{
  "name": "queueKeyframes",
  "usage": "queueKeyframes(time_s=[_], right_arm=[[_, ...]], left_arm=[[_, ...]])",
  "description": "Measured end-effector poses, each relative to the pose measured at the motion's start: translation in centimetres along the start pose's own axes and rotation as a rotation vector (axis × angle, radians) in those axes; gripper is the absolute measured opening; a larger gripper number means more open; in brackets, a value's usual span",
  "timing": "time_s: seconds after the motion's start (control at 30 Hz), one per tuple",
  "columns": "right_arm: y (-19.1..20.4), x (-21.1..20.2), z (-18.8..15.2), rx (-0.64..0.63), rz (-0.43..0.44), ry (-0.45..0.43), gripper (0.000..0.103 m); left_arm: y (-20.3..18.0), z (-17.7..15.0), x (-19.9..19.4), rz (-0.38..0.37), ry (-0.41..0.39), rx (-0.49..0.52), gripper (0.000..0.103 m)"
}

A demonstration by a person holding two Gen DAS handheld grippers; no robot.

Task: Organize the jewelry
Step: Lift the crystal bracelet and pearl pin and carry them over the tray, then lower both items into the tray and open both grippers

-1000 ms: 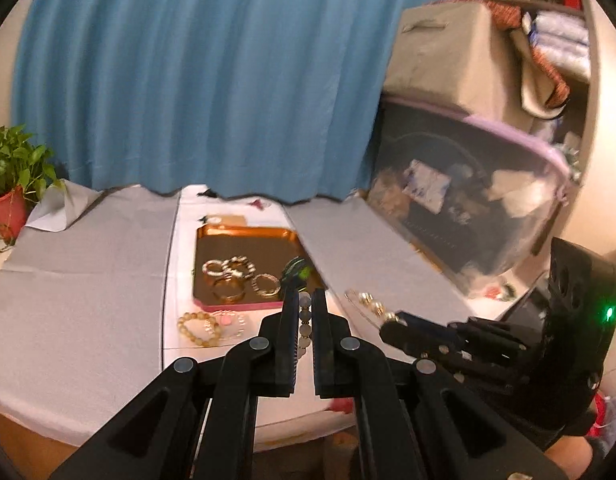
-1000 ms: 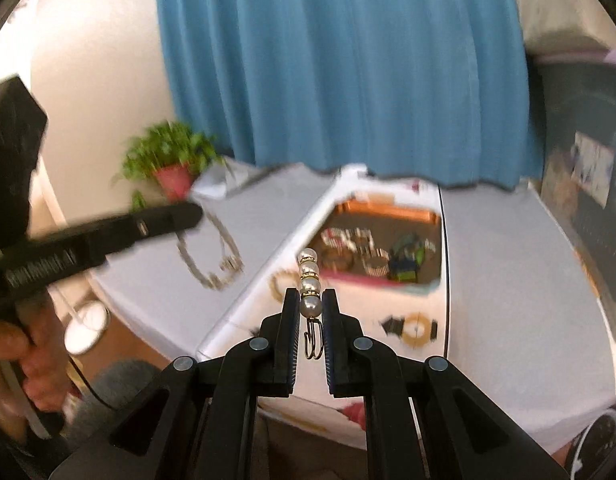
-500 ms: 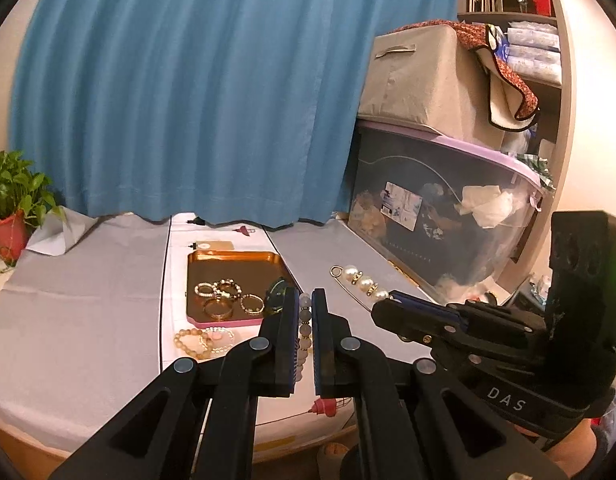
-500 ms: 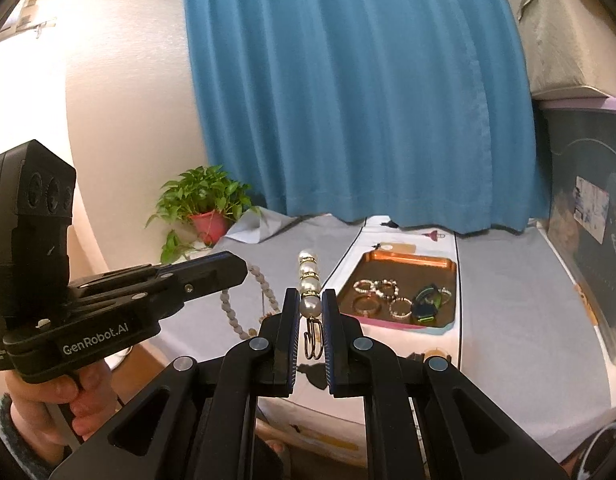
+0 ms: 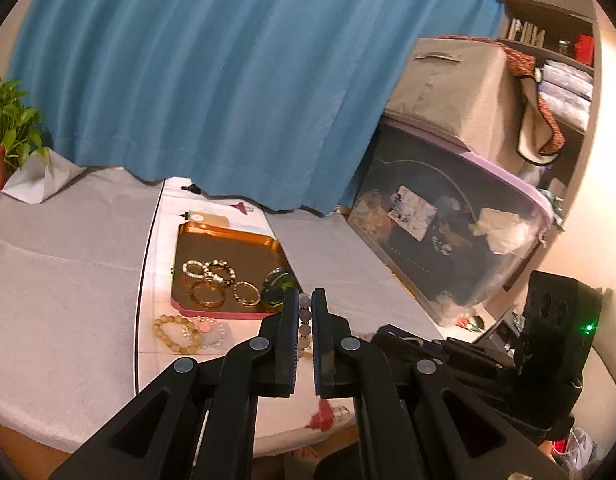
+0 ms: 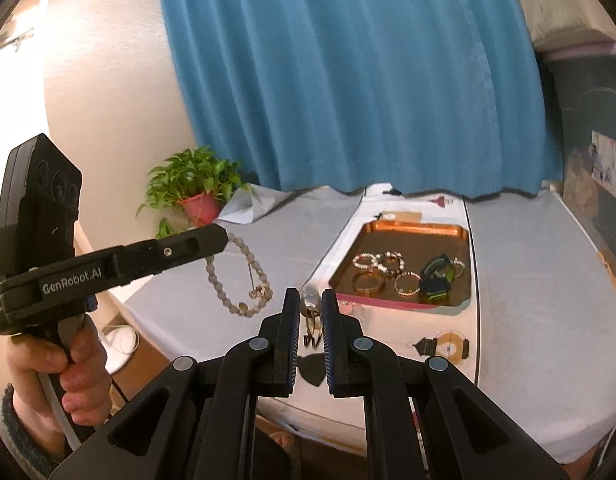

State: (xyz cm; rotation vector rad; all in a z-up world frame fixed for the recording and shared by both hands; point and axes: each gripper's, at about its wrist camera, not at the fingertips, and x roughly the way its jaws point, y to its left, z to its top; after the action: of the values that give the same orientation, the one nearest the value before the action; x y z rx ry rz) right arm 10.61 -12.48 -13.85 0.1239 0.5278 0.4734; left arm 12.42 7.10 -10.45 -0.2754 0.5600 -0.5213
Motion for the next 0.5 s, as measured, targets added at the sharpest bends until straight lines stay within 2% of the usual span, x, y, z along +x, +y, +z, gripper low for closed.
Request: queueKeyframes(time_s=[0.3,0.5], right_arm=[[-4.2,5.8,-0.4,-0.005,-0.058,0.064,0.011],[-7.2,9.8,1.1,0.0,-0.07,0.071,0.011]], left_arm=[[3.2,-0.5,7.0,0.038,0.086,-0.01,0.003],[4.9,1.2,11.5,0.037,0.091,-0.006,0.003]])
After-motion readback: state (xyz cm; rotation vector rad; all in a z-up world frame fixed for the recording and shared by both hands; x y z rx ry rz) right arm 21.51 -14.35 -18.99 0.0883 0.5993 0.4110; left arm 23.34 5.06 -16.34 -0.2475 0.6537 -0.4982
